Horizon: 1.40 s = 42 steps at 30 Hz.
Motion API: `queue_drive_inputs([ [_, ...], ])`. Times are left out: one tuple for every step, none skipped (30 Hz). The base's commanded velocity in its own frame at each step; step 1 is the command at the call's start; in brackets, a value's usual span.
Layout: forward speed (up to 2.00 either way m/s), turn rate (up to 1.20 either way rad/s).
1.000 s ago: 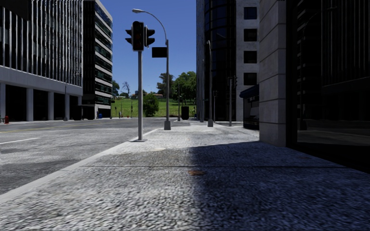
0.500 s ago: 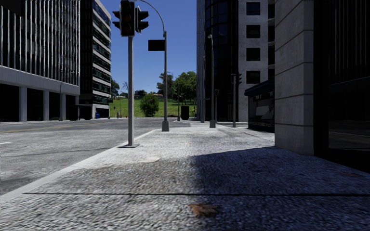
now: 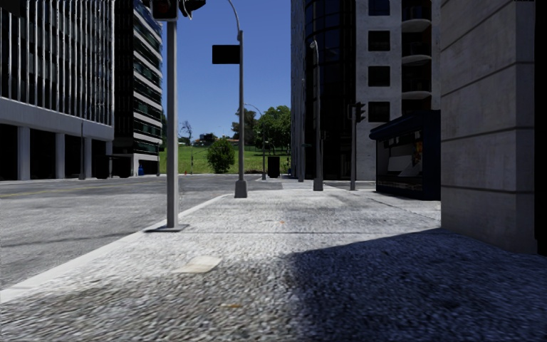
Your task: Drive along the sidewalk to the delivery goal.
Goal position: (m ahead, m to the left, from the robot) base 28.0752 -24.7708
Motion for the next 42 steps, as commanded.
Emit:
queue_drive_inputs([
  [2.0, 0.0],
  [2.0, 0.0],
  [2.0, 0.0],
  [2.0, 0.0],
  [2.0, 0.0],
  [2.0, 0.0],
  [2.0, -0.45],
  [2.0, -0.68],
  [2.0, -0.79],
  [2.0, -0.88],
  [2.0, -0.88],
  [2.0, -1.02],
  [2.0, -1.11],
  [2.0, -1.14],
  [2.0, -0.65],
  [2.0, -0.14],
  [2.0, -0.14],
  [2.0, -0.03],
  [2.0, 0.0],
  [2.0, 0.0],
  [2.0, 0.0],
  [2.0, 0.0],
  [2.0, 0.0],
  [2.0, 0.0],
  [2.0, 0.0],
  [2.0, 0.0],
  [2.0, 0.0],
  [2.0, 0.0],
  [2.0, 0.0],
  [2.0, 0.0],
  [2.0, 0.0],
  [2.0, 0.0],
  [2.0, 0.0],
  [2.0, 0.0],
  [2.0, 0.0],
  [2.0, 0.0],
  [2.0, 0.0],
  [2.0, 0.0],
  [2.0, 0.0],
  [2.0, 0.0],
  [2.0, 0.0],
  [2.0, 0.0],
])
